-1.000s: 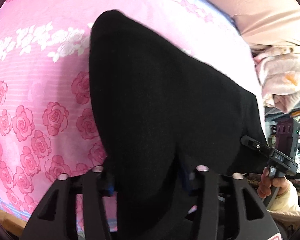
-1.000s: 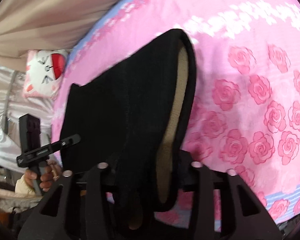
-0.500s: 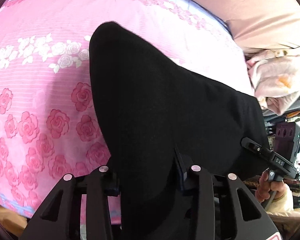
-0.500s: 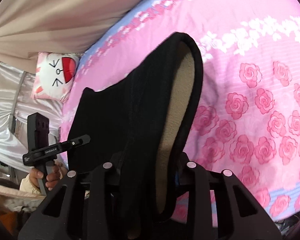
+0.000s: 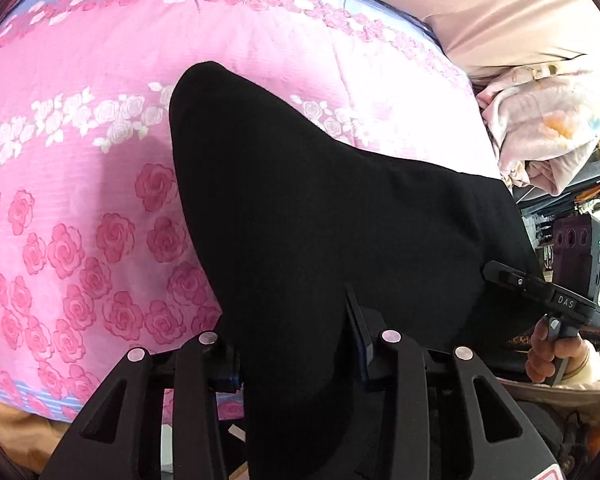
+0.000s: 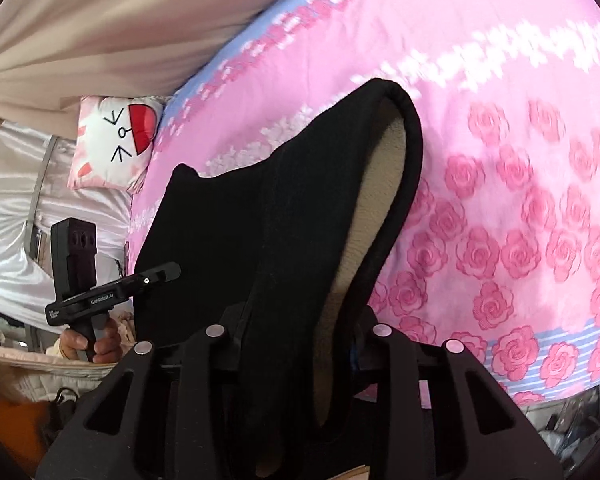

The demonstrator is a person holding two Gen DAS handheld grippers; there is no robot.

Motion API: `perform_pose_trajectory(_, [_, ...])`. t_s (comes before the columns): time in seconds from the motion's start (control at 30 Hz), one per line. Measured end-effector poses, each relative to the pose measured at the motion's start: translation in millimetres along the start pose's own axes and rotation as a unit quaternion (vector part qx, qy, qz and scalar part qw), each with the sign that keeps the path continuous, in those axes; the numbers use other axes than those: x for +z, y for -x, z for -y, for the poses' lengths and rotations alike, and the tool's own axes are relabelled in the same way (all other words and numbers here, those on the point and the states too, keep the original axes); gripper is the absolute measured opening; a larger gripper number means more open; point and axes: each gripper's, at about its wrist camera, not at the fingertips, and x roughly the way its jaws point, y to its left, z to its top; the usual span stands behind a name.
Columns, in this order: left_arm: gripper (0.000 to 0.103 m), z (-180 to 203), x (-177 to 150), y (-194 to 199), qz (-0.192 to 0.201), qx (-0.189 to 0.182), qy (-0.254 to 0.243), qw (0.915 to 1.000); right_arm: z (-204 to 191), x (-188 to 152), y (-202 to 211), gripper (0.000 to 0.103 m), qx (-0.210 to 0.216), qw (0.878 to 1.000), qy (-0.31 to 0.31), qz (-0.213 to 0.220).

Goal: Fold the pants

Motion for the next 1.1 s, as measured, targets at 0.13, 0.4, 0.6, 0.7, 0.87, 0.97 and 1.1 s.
perform_pose_trajectory(0.13, [0.034,1,0,2,-0.016,-0.009,0.002,0.9998,-4,-3,4,0.031,-0.010,1.000,0.003,-0.017])
perform_pose_trajectory(0.4, [0.034,24,27,48,0.028,-0.015,-0.028,0.9991,-42,25,39,0.031,-0.001,0.999,0.042,0.019])
perform_pose_trajectory(0.6, [0.034,40,87,79,0.092,-0.010,-0.057,0.9940,-66,84,52,0.031,0.008,0.995,0.078,0.069])
perform_pose_trajectory(0.7, [0.034,42,118,86,0.117,0.000,-0.073,0.9904,-75,120,50,0.031,0.006,0.991,0.100,0.089])
perform_pose_trajectory(0.87, [0.034,33,183,71,0.156,0.028,-0.091,0.9831,-69,191,22,0.031,-0.007,0.986,0.114,0.119])
perform_pose_trajectory(0.97, [0.034,15,226,43,0.163,0.040,-0.081,0.9826,-52,230,-12,0.031,-0.014,0.987,0.105,0.122])
perform_pose_trajectory(1.1, [0.034,-16,262,-3,0.152,0.051,-0.068,0.9847,-24,266,-64,0.031,-0.030,0.989,0.100,0.110])
